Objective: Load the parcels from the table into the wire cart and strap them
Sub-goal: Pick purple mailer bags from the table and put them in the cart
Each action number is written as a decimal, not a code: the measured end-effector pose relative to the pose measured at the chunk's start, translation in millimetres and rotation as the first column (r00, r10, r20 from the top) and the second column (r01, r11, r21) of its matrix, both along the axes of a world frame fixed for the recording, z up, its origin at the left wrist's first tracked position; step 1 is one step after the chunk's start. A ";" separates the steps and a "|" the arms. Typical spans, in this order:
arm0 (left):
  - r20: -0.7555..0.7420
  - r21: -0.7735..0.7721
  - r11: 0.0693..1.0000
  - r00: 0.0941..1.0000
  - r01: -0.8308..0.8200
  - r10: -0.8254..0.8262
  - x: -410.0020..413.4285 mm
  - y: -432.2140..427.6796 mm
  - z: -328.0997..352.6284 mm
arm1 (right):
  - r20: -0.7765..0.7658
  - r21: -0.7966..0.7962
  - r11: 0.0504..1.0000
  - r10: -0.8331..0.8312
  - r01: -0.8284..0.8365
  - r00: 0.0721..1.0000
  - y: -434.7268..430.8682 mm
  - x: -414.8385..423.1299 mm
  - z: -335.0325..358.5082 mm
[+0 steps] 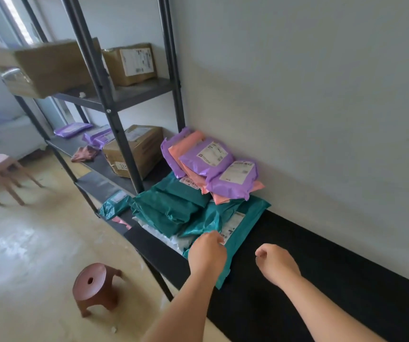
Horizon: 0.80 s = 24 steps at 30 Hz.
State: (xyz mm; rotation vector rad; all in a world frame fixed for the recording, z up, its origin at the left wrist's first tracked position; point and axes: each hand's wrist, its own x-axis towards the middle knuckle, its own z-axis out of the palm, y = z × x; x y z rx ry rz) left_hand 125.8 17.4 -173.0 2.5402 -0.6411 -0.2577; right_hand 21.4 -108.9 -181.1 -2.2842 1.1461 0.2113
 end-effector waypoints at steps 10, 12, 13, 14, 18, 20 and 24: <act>0.175 -0.170 0.981 0.983 0.090 -0.060 88.6 -73.4 38.0 | 0.218 0.049 0.981 -0.193 0.186 0.957 -54.9 78.9 30.8; 0.182 -0.205 0.968 0.977 0.145 -0.108 110.0 -88.4 43.1 | 0.290 0.089 0.973 -0.231 0.215 0.929 -64.3 98.0 36.8; 0.185 -0.220 0.962 0.975 0.164 -0.124 119.6 -96.0 45.5 | 0.325 0.110 0.965 -0.260 0.237 0.909 -68.3 107.5 38.8; 0.188 -0.229 0.957 0.972 0.179 -0.137 128.1 -103.3 47.5 | 0.356 0.144 0.953 -0.303 0.268 0.884 -72.3 116.5 40.3; 0.222 -0.185 0.940 0.944 0.288 -0.246 155.1 -128.0 50.8 | 0.361 0.476 0.795 -0.566 0.376 0.741 -80.1 147.4 45.2; 0.245 -0.139 0.923 0.916 0.359 -0.319 167.7 -136.2 50.1 | 0.341 0.519 0.761 -0.601 0.388 0.723 -82.4 159.3 43.8; 0.287 -0.045 0.889 0.858 0.455 -0.425 185.1 -143.1 43.7 | 0.346 0.529 0.730 -0.651 0.432 0.676 -88.1 176.4 36.2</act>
